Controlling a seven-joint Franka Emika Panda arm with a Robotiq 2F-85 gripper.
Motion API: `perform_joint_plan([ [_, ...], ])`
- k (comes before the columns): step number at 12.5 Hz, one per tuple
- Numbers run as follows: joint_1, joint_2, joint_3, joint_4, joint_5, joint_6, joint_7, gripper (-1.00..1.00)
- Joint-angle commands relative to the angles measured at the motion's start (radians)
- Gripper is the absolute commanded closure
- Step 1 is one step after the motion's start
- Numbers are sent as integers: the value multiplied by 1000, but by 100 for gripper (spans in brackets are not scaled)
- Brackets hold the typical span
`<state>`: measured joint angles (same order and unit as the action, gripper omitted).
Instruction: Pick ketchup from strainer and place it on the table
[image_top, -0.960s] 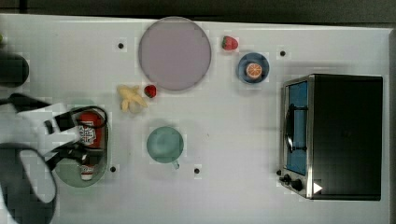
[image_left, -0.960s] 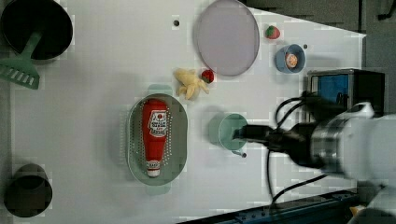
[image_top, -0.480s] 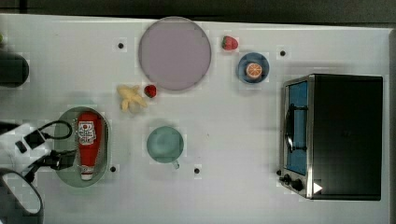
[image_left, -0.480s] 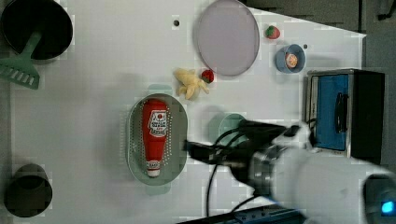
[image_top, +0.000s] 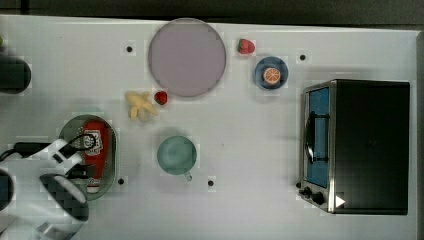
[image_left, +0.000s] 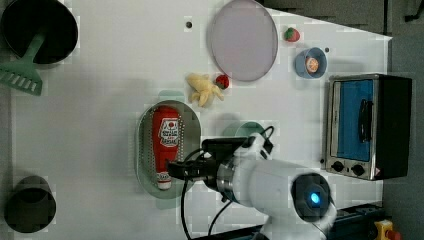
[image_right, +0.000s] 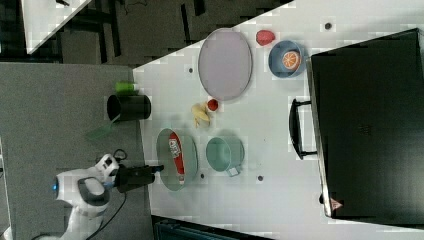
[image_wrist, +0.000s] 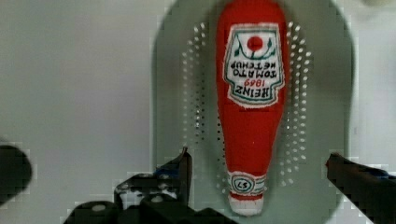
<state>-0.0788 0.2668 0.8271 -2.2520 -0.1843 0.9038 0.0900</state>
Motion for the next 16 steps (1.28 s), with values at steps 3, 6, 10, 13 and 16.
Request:
perform_joint_plan([
  [3,-14,141,-38,9,-123,123,119,-100],
  [6,0,234,-72,15,-213,203,182,-100],
  [10,43,323,-134,73,-314,206,242,-100],
  [13,81,372,-171,111,-315,206,247,-42],
  [16,87,365,-167,114,-315,205,249,-16],
])
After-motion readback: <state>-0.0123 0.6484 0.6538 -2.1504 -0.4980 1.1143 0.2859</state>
